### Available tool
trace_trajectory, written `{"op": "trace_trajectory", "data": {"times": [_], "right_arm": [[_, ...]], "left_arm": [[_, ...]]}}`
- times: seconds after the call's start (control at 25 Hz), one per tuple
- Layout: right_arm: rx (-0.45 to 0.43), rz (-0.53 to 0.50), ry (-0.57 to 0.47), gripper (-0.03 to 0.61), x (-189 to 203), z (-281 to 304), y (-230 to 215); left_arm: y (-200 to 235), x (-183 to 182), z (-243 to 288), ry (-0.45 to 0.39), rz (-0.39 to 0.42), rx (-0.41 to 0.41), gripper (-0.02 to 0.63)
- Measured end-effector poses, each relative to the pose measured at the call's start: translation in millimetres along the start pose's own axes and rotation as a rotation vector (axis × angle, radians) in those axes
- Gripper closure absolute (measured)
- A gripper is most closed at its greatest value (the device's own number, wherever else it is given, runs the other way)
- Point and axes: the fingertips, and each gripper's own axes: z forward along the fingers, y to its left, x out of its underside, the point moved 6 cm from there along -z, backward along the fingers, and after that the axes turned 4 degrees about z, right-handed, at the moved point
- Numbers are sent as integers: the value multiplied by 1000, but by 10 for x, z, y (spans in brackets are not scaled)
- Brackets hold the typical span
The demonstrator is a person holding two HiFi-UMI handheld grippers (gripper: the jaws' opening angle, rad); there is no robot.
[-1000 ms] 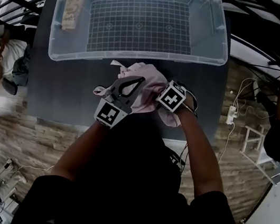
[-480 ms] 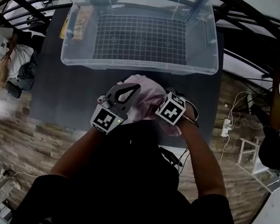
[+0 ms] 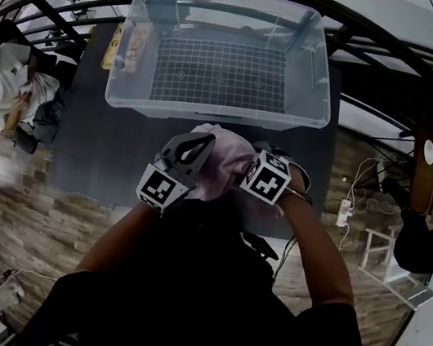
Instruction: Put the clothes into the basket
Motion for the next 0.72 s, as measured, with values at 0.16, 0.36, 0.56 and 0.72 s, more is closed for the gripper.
{"op": "trace_trajectory", "data": {"times": [0.16, 0.36, 0.56, 0.72], "right_arm": [[1, -29, -10, 235, -109, -205, 15], [13, -61, -19, 235, -247, -458, 33], [34, -94, -26, 235, -383, -630, -16], [56, -118, -22, 235, -475, -736, -71]], "left_arm": [[35, -156, -18, -13, 6, -15, 611], [92, -366, -66, -31, 5, -33, 611], [199, -544, -107, -46, 18, -49, 611], [314, -685, -126, -57, 30, -69, 611]]}}
